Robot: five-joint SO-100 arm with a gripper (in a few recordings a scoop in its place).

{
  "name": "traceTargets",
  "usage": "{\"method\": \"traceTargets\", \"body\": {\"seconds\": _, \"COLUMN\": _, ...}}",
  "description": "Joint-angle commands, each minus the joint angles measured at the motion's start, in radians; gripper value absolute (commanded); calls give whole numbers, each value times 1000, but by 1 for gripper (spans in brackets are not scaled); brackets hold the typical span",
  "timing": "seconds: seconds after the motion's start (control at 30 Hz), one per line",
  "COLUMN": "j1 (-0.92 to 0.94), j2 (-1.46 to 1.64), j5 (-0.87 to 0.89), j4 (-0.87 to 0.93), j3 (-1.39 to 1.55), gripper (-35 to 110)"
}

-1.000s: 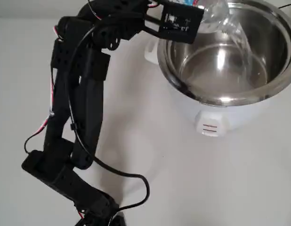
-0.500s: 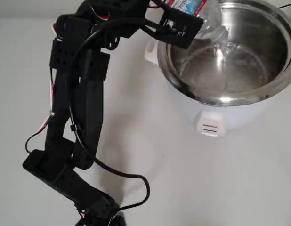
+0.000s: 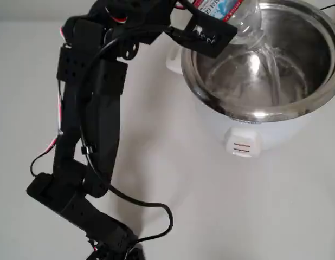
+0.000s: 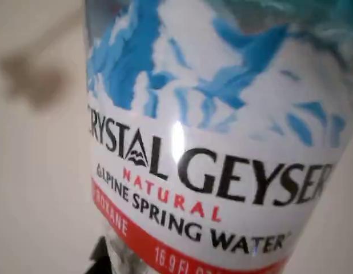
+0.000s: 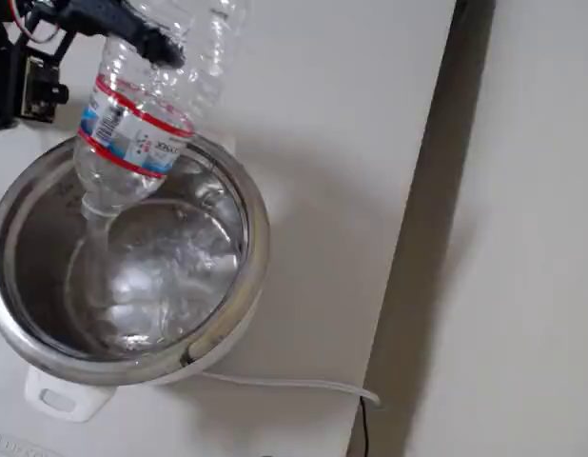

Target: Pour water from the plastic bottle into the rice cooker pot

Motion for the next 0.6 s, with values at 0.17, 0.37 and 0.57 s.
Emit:
{"method": "traceTargets", "body": {"seconds": 0.17, "j1": 23, "j2": 63, "j5": 21, "j4": -6, "j3": -91, "gripper": 11}}
{"method": "traceTargets", "body": {"seconds": 0.37, "j1": 28, "j2": 61, "j5": 40, "j4": 5, "j3": -91, "gripper": 11}}
{"method": "traceTargets", "body": {"seconds": 0.57, "j1": 28, "j2": 55, "j5": 43, "j4": 6, "j3": -89, "gripper": 11}}
